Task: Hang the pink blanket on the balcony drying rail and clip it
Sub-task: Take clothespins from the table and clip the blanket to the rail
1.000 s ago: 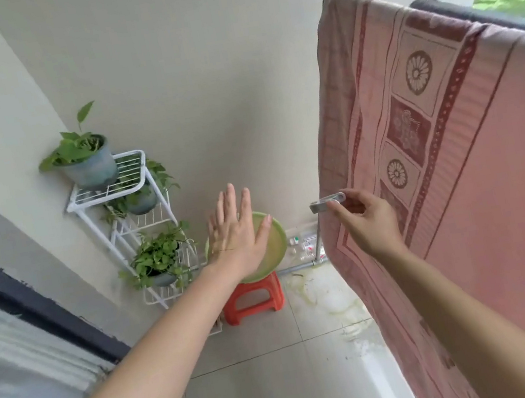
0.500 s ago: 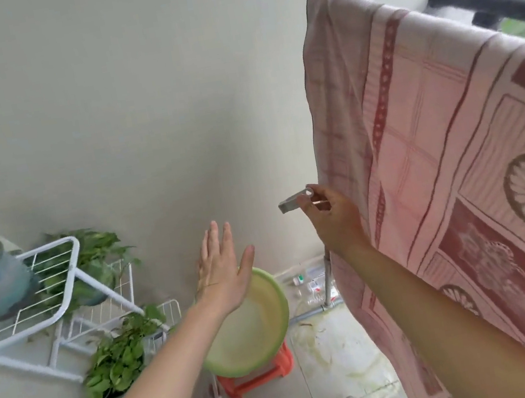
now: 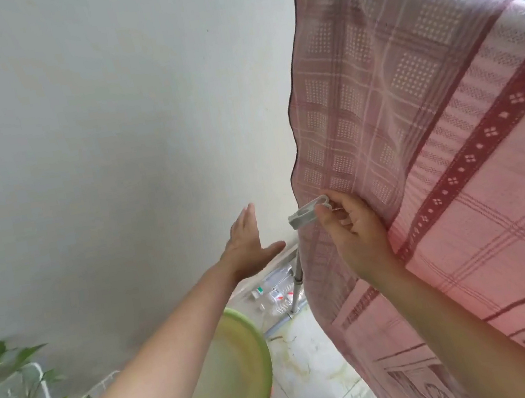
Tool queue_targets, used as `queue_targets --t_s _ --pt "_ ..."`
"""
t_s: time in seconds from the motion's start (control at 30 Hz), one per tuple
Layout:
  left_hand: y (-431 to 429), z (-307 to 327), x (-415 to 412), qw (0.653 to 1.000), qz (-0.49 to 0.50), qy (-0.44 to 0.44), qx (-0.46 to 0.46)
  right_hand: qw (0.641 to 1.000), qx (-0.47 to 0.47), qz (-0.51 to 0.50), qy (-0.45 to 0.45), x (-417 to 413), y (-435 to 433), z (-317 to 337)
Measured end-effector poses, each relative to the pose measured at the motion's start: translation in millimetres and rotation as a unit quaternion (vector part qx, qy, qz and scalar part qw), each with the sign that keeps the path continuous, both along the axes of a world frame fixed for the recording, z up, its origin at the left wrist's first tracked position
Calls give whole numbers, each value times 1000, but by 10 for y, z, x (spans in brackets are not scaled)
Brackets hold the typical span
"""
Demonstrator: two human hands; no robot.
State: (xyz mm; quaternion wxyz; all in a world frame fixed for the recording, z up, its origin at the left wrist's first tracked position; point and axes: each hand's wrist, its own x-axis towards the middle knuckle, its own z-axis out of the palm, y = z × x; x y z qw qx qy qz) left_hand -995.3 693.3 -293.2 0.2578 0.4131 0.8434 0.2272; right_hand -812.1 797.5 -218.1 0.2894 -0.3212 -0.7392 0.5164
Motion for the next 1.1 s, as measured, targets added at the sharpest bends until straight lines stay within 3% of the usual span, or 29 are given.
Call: queue_targets --t_s 0.27,0.37,0.47,0.57,0.7,0.93,1.1 --pt "947 365 -306 976 -162 -128 68 993 16 -96 -63 263 -89 7" --pt "1035 435 -268 939 -226 -240 102 988 22 -135 -75 294 -158 18" --pt "981 435 -218 903 -199 -358 131 985 20 -152 -83 278 -205 53" --pt "961 448 -255 878 -182 -422 134 984 27 -149 -93 222 -215 127" --pt "1053 529 -324 863 -189 -451 123 984 40 -152 -81 159 -192 254" --pt "934 372 -458 854 -63 -480 189 989 30 -127 -72 155 -211 320" --pt "764 337 -675 839 -80 -496 209 995 39 -75 -55 -8 -243 435"
